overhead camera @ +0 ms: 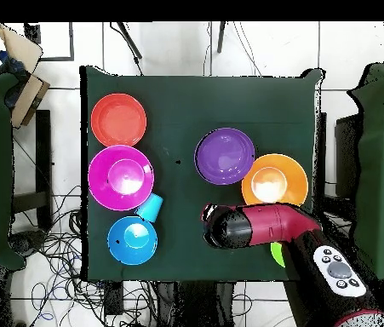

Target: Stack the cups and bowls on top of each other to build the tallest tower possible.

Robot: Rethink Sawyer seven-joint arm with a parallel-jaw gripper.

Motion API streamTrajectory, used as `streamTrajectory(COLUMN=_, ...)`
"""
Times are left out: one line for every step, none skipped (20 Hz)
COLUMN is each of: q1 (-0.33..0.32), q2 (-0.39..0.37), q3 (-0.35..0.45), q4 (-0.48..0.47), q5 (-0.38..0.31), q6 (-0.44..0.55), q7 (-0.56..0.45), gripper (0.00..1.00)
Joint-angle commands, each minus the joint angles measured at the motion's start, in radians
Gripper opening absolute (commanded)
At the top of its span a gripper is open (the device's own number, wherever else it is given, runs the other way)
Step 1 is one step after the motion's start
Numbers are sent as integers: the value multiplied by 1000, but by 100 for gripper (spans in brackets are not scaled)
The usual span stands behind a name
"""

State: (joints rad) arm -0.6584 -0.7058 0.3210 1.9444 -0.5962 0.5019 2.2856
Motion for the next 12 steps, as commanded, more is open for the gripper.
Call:
streamTrajectory(q1=38, q2=41, q3=-29, q4=-5, q5=-64, q6=-72, q7=12, gripper=100)
streamTrajectory(q1=44, q2=42, q3=-36, q4=-3, q5=-70, q6=-83, q7=19, gripper=100)
streamTrajectory(q1=58, q2=41, q3=-52, q4=-3, q5=-81, q6=-99, q7=33, gripper=100)
streamTrajectory(q1=73, q2=40, q3=-67, q4=-2, q5=-93, q6=-114, q7=47, gripper=100)
streamTrajectory(q1=98, q2=38, q3=-93, q4=-12, q5=-110, q6=-128, q7=67, gripper=100)
streamTrajectory(q1=110, q2=42, q3=-104, q4=-14, q5=-112, q6=-138, q7=76, gripper=100)
streamTrajectory(q1=114, q2=48, q3=-108, q4=-15, q5=-108, q6=-145, q7=75, gripper=100)
streamTrajectory(q1=118, q2=54, q3=-112, q4=-12, q5=-104, q6=-157, q7=76, gripper=100)
streamTrajectory(q1=119, q2=61, q3=-114, q4=-13, q5=-97, q6=-165, q7=72, gripper=100)
streamTrajectory(q1=122, q2=66, q3=-117, q4=-9, q5=-92, q6=-175, q7=70, gripper=100)
streamTrajectory(q1=122, q2=70, q3=-116, q4=-9, q5=-87, q6=-179, q7=66, gripper=100)
streamTrajectory(q1=122, q2=73, q3=-116, q4=-8, q5=-81, q6=-184, q7=61, gripper=100)
